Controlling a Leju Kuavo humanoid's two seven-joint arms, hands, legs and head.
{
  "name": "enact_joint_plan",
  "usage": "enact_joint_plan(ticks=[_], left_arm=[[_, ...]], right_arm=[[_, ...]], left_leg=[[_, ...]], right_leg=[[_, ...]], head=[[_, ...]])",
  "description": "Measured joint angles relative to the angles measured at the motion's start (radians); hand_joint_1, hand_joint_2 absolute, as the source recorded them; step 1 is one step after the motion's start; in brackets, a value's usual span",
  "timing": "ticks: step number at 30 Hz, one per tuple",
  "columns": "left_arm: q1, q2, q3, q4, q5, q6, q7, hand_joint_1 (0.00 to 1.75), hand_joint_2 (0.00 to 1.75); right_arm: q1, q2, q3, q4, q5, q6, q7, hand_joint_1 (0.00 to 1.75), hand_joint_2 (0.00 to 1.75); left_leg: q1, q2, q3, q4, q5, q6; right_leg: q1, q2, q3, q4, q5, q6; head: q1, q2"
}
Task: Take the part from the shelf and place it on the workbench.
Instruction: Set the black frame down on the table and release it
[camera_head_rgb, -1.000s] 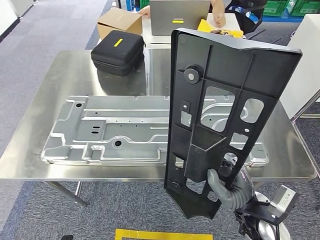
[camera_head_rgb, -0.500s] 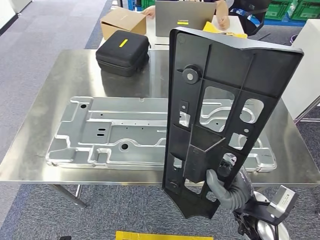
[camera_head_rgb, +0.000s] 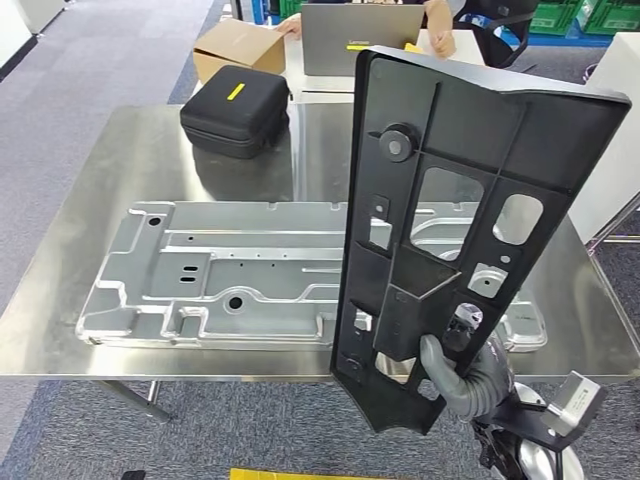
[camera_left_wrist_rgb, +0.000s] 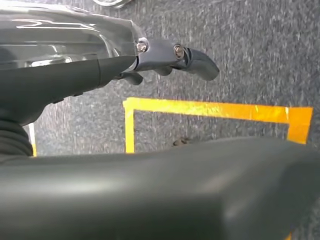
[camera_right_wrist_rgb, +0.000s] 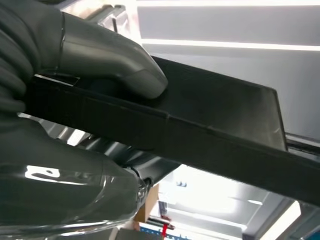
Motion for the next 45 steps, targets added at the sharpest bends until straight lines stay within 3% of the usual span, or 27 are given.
enact_joint_plan(ticks=[1,3,5,6,7,9,10,15,17,19,20,21,22,23,25,26,31,32,34,36,37,38,40,41,42,45], left_arm=[[-0.001,0.000,0.000,0.000,0.000,0.000,-0.001,0.00,1.75],[0.000,-0.001,0.000,0.000,0.000,0.000,-0.002,0.00,1.75],[0.003,-0.001,0.000,0.000,0.000,0.000,-0.002,0.00,1.75],[0.004,-0.001,0.000,0.000,0.000,0.000,-0.002,0.00,1.75],[0.004,-0.001,0.000,0.000,0.000,0.000,-0.002,0.00,1.75],[0.004,0.000,0.000,0.000,0.001,0.000,-0.003,0.00,1.75],[0.003,0.000,0.000,0.000,0.001,0.000,-0.004,0.00,1.75],[0.003,0.000,0.000,0.000,0.006,0.000,-0.008,0.00,1.75],[0.002,0.000,0.000,0.000,0.008,0.000,-0.010,0.00,1.75],[0.002,0.000,0.001,0.000,0.009,0.000,-0.011,0.00,1.75],[0.002,0.000,0.001,0.000,0.009,0.000,-0.011,0.00,1.75],[0.003,0.000,0.001,0.000,0.009,0.000,-0.011,0.00,1.75],[0.003,0.000,0.001,0.000,0.009,0.000,-0.011,0.00,1.75],[0.004,0.000,0.001,0.000,0.009,0.000,-0.011,0.00,1.75],[0.003,0.000,0.001,0.000,0.010,0.000,-0.012,0.00,1.75],[0.003,0.000,0.001,0.000,0.010,0.000,-0.013,0.00,1.75],[0.001,-0.002,0.002,0.000,0.013,-0.006,-0.020,0.00,1.75],[-0.001,-0.003,0.002,0.000,0.014,-0.008,-0.022,0.00,1.75],[-0.001,-0.004,0.002,0.000,0.015,-0.009,-0.023,0.00,1.75],[0.001,-0.005,0.002,0.000,0.015,-0.009,-0.023,0.00,1.75],[0.002,-0.006,0.002,0.000,0.013,-0.009,-0.023,0.00,1.75],[0.002,-0.007,0.002,0.000,0.012,-0.010,-0.023,0.00,1.75],[0.001,-0.008,0.002,0.000,0.010,-0.013,-0.021,0.00,1.75],[-0.001,-0.008,0.002,0.000,0.009,-0.015,-0.019,0.00,1.75],[-0.004,-0.009,0.002,0.000,0.008,-0.017,-0.017,0.00,1.75],[-0.010,-0.013,0.002,0.000,0.002,-0.019,-0.012,0.00,1.75]], right_arm=[[-0.001,0.000,-0.001,-0.002,0.000,0.000,0.000,1.75,1.75],[-0.001,0.000,-0.002,-0.004,0.000,0.000,0.000,1.75,1.75],[0.000,0.000,-0.002,-0.004,0.000,0.000,0.000,1.75,1.75],[0.000,0.000,-0.002,-0.004,0.000,0.000,0.000,1.75,1.75],[0.000,0.000,-0.003,-0.004,0.001,0.000,0.000,1.75,1.75],[0.000,0.000,-0.004,-0.005,0.001,0.000,0.000,1.75,1.75],[-0.001,0.000,-0.005,-0.005,0.001,0.000,-0.001,1.75,1.75],[-0.003,0.000,-0.016,-0.008,0.004,-0.002,-0.001,1.75,1.75],[-0.004,-0.002,-0.025,-0.009,0.006,-0.004,-0.002,1.75,1.75],[-0.004,-0.005,-0.034,-0.009,0.006,-0.006,-0.002,1.75,1.75],[-0.004,-0.006,-0.037,-0.009,0.006,-0.008,-0.002,1.75,1.75],[-0.004,-0.008,-0.042,-0.009,0.006,-0.012,-0.002,1.75,1.75],[-0.007,-0.012,-0.049,-0.010,0.005,-0.015,-0.002,1.75,1.75],[-0.012,-0.017,-0.057,-0.012,0.003,-0.019,-0.002,1.75,1.75],[-0.031,-0.032,-0.082,-0.017,-0.006,-0.023,0.000,1.75,1.75],[-0.043,-0.041,-0.096,-0.020,-0.014,-0.024,0.004,1.75,1.75],[-0.125,-0.088,-0.185,-0.027,-0.040,-0.023,0.059,1.75,1.75],[-0.146,-0.098,-0.202,-0.026,-0.034,-0.025,0.073,1.75,1.75],[-0.185,-0.115,-0.235,-0.021,-0.017,-0.033,0.098,1.75,1.75],[-0.216,-0.127,-0.257,-0.012,-0.003,-0.039,0.117,1.75,1.75],[-0.230,-0.132,-0.263,-0.005,0.007,-0.042,0.128,1.75,1.75],[-0.247,-0.136,-0.267,0.004,0.022,-0.049,0.142,1.75,1.75],[-0.296,-0.142,-0.267,0.034,0.071,-0.067,0.180,1.75,1.75],[-0.328,-0.144,-0.263,0.057,0.100,-0.078,0.199,1.75,1.75],[-0.360,-0.144,-0.256,0.082,0.126,-0.086,0.215,1.75,1.75],[-0.428,-0.144,-0.232,0.145,0.175,-0.100,0.241,1.75,1.75]], left_leg=[[0.001,0.000,-0.016,0.035,-0.021,-0.005],[0.004,0.000,-0.080,0.160,-0.077,-0.013],[0.005,0.000,-0.137,0.255,-0.097,-0.016],[0.005,0.000,-0.141,0.251,-0.078,-0.015],[0.005,0.000,-0.126,0.208,-0.042,-0.012],[0.002,0.000,-0.073,0.079,0.034,-0.003],[0.000,-0.001,-0.052,0.031,0.052,0.002],[-0.001,-0.001,-0.031,-0.017,0.047,0.020],[0.004,0.001,-0.023,-0.025,0.049,0.029],[0.005,0.002,-0.020,-0.026,0.046,0.034],[0.004,0.002,-0.018,-0.026,0.043,0.035],[0.005,0.001,-0.015,-0.025,0.041,0.035],[0.005,0.001,-0.009,-0.025,0.037,0.034],[0.006,0.000,-0.002,-0.025,0.032,0.031],[0.005,-0.001,0.006,-0.023,0.023,0.023],[0.003,-0.001,0.006,-0.021,0.020,0.019],[0.000,-0.001,-0.004,-0.003,0.004,0.004],[0.001,-0.001,-0.019,0.031,-0.016,-0.001],[0.004,-0.001,-0.083,0.156,-0.070,-0.007],[0.004,-0.001,-0.145,0.257,-0.090,-0.008],[0.004,-0.001,-0.154,0.258,-0.073,-0.006],[0.003,-0.001,-0.144,0.220,-0.037,-0.001],[-0.003,0.000,-0.097,0.093,0.042,0.015],[-0.007,0.000,-0.076,0.041,0.064,0.022],[-0.009,0.000,-0.064,0.009,0.072,0.021],[-0.010,-0.004,-0.059,-0.010,0.067,0.006]], right_leg=[[-0.003,-0.001,0.002,-0.002,0.000,-0.005],[-0.003,-0.003,0.004,-0.002,-0.003,-0.011],[-0.002,-0.003,0.007,-0.002,-0.007,-0.013],[-0.002,-0.002,0.010,-0.002,-0.010,-0.013],[-0.002,-0.001,0.016,-0.002,-0.013,-0.012],[-0.001,0.000,0.028,-0.002,-0.022,-0.006],[0.000,0.001,0.031,-0.002,-0.025,-0.003],[0.000,0.002,0.031,0.003,-0.038,0.022],[0.000,0.002,-0.002,0.078,-0.082,0.028],[0.000,0.002,-0.073,0.208,-0.133,0.032],[-0.001,0.002,-0.101,0.253,-0.140,0.034],[-0.001,0.002,-0.112,0.263,-0.127,0.036],[-0.001,0.001,-0.102,0.230,-0.094,0.037],[-0.001,0.001,-0.077,0.166,-0.050,0.038],[0.000,0.000,-0.029,0.047,0.007,0.035],[0.001,0.000,-0.018,0.017,0.016,0.030],[0.000,0.001,-0.016,0.004,0.009,0.002],[-0.003,0.000,-0.013,0.003,0.008,-0.003],[-0.003,-0.003,-0.010,0.003,0.005,-0.009],[-0.002,-0.003,-0.007,0.003,0.002,-0.011],[-0.001,-0.002,-0.004,0.003,0.000,-0.011],[0.000,-0.001,0.000,0.003,-0.003,-0.011],[0.002,0.001,0.009,0.003,-0.009,-0.008],[0.003,0.004,0.010,0.003,-0.010,-0.004],[0.004,0.005,0.009,0.004,-0.012,-0.002],[0.003,0.004,0.007,0.004,-0.014,0.001]], head=[[0.000,0.000],[0.000,0.000],[0.000,0.000],[0.000,0.000],[0.000,0.000],[0.000,0.000],[0.000,0.000],[0.000,0.000],[0.001,0.000],[0.001,0.000],[0.001,0.000],[0.001,0.000],[0.001,0.000],[0.001,0.000],[0.001,0.000],[0.001,0.000],[0.000,0.000],[0.000,0.000],[0.000,0.000],[0.000,0.000],[0.000,0.000],[0.000,0.000],[0.000,0.000],[0.000,0.000],[0.000,0.000],[0.001,0.000]])
